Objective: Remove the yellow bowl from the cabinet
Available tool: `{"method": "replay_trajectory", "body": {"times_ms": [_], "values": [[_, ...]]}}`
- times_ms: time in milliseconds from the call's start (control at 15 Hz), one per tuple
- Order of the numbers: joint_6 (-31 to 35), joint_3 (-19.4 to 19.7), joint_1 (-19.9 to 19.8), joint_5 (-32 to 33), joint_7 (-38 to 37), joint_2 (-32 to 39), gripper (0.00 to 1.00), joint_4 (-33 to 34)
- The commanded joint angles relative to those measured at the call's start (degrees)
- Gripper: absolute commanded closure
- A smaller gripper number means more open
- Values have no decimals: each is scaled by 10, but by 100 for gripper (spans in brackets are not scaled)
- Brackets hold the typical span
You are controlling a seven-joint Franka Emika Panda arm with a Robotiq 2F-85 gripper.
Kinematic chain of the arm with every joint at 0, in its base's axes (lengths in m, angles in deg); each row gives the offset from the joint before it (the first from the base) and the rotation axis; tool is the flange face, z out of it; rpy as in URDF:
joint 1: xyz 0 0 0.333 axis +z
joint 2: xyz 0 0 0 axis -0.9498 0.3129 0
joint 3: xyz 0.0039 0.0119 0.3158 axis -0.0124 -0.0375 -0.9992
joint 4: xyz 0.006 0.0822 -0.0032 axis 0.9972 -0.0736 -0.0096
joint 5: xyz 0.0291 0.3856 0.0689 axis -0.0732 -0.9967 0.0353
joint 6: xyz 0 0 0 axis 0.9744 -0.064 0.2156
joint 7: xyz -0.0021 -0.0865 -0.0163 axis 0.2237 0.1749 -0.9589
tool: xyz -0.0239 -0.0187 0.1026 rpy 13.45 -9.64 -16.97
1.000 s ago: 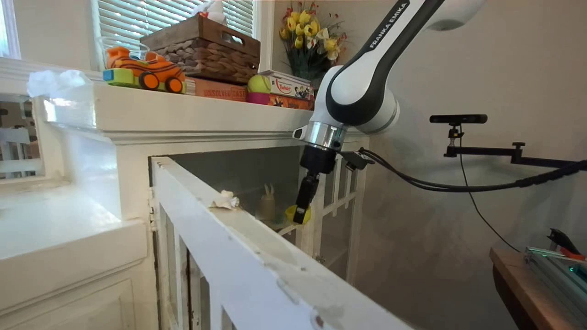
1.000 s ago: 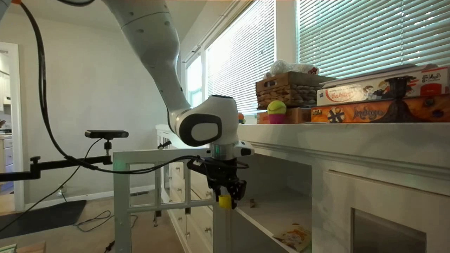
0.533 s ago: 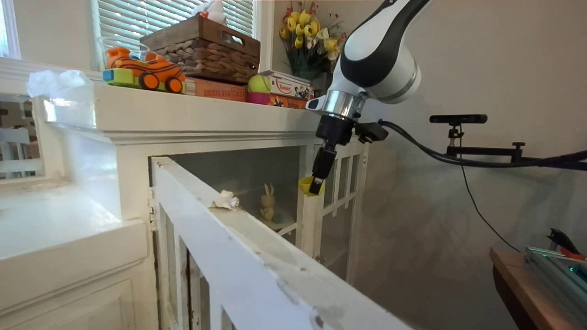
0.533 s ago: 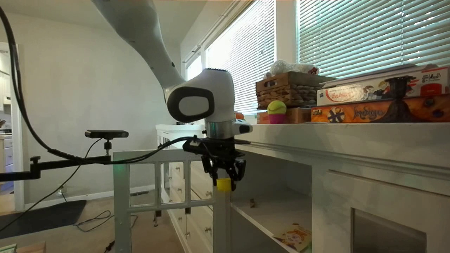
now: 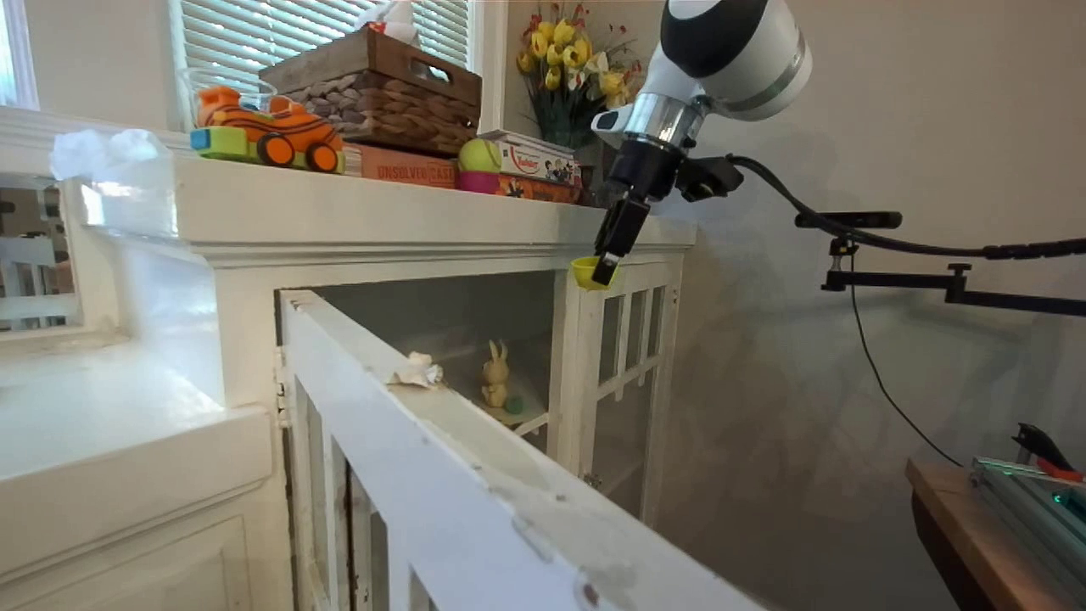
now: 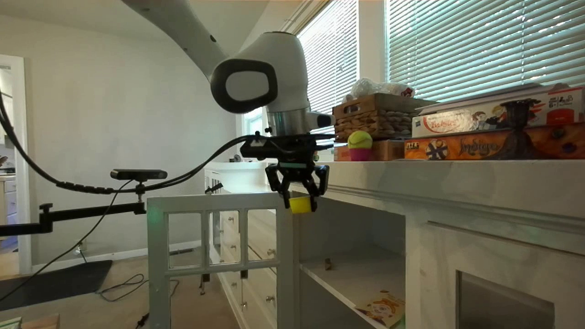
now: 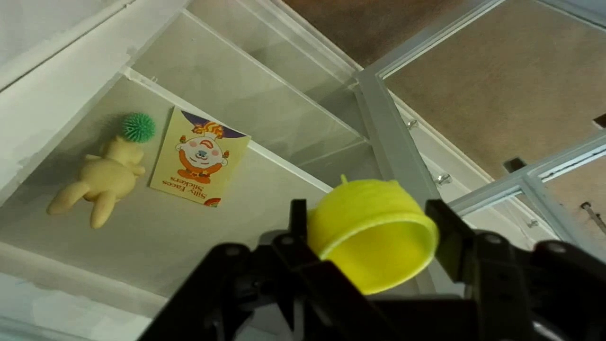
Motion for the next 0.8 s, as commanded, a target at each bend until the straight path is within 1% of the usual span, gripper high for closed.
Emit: {"method": "replay_trajectory", "body": {"times_ms": [0,133,200,333,400,467,667,733], "values": [[-109,53,46,-42,25,-44,61,-2],[-174,75,58,-52,5,-51,61,8],[-190,83,61,-55,-6,-55,61,10],[-201,96,65,-63,-17,-59,61,10],[-179,99,67,-66,-18,-62,61,4],[-179,100,69,-41,-10,-49,36,10],[-179,106,69,-44,-12,-50,36,10],[-179,105,69,-45,-12,-50,61,10]]}}
